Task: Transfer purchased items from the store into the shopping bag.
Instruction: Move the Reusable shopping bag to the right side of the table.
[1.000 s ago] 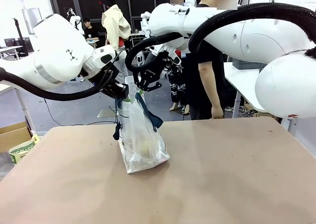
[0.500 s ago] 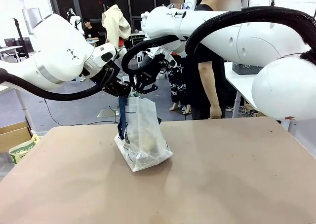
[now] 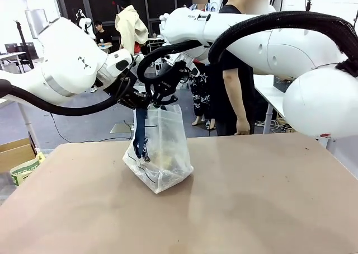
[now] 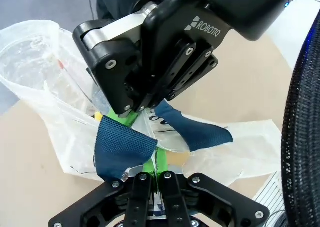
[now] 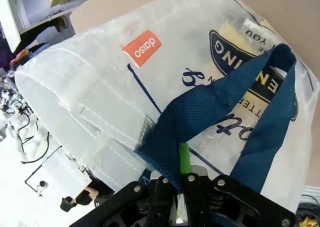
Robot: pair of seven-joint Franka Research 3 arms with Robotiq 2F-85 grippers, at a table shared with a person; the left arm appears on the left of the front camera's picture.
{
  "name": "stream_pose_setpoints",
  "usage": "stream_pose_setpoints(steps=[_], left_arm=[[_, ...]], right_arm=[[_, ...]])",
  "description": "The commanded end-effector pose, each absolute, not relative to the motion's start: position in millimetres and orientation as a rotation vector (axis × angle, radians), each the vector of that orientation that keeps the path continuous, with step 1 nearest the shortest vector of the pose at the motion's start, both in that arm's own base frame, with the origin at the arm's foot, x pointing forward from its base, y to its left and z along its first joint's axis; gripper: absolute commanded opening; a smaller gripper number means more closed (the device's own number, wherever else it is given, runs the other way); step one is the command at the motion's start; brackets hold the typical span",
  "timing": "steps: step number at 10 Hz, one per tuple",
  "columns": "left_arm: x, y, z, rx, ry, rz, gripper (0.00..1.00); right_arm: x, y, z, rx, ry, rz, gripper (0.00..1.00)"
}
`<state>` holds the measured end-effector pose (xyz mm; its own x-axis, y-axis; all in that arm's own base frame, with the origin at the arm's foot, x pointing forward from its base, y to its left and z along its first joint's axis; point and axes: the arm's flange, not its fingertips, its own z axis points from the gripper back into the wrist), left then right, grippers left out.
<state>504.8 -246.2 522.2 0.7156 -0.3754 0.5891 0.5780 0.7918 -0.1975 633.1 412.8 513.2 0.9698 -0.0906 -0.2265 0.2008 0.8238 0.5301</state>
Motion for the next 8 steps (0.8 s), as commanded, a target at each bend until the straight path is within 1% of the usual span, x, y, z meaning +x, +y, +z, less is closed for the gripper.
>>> stream_pose_setpoints(steps=[1, 2, 3, 4, 8], left_arm=[[503.7, -247.7, 525.8, -0.391, -0.569, -0.555, 0.0], [504.8, -246.2, 522.2, -0.387, -0.558, -0.542, 0.0], [505.6, -239.3, 518.1, -0.375, -0.608, -0.619, 0.0], [507.7, -232.8, 519.0, -0.366, -0.647, -0.643, 0.0], [520.5, -213.8, 516.1, -0.394, -0.713, -0.682, 0.0]], right_arm=[[634.1, 411.5, 513.1, 0.582, 0.193, -0.159, 0.0], [633.1, 412.8, 513.2, 0.583, 0.195, -0.156, 0.0], [625.9, 415.0, 513.4, 0.606, 0.206, -0.199, 0.0], [617.7, 419.1, 515.7, 0.606, 0.205, -0.234, 0.0], [596.9, 427.6, 521.2, 0.584, 0.216, -0.331, 0.0]])
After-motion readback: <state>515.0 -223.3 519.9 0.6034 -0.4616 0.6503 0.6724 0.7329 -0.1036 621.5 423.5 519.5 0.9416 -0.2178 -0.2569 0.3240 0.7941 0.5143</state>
